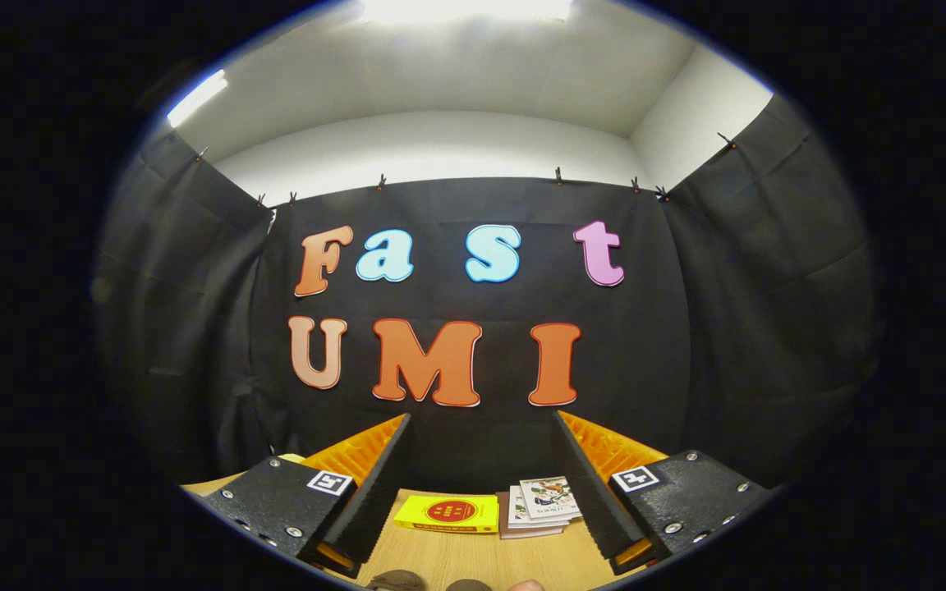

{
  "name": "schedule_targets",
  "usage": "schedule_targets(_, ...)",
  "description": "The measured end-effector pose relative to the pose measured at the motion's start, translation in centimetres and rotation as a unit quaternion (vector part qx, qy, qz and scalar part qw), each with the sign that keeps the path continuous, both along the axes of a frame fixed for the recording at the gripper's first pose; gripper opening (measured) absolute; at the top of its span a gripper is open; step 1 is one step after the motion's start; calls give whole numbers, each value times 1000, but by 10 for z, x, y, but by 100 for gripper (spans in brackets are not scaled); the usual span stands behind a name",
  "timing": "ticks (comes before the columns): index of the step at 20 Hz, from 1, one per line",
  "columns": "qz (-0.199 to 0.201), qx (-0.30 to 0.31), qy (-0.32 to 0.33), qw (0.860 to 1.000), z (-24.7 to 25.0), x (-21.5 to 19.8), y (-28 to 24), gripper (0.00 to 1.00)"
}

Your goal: Open the storage box then place both shoes into the box .Put the left shoe in first, then the right shoe, with the right side of both shoes facing outward in a uniform manner.

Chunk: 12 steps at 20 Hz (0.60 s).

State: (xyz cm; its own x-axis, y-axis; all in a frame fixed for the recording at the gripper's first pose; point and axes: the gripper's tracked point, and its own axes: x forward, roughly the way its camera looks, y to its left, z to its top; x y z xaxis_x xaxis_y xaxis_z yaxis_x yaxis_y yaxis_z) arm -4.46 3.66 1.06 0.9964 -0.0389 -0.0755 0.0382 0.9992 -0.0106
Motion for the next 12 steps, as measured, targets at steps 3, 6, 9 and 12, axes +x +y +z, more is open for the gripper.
schedule_targets(3, 8, 10, 4, 1000, 0, 3, 8, 99)
schedule_targets(6, 27, 24, 17, 999, -9, 4, 23, 99)
schedule_targets(9, 40, 34, 34, 998, -20, 7, 35, 99)
schedule_targets(12, 68, 59, 64, 994, -39, 6, 57, 99)
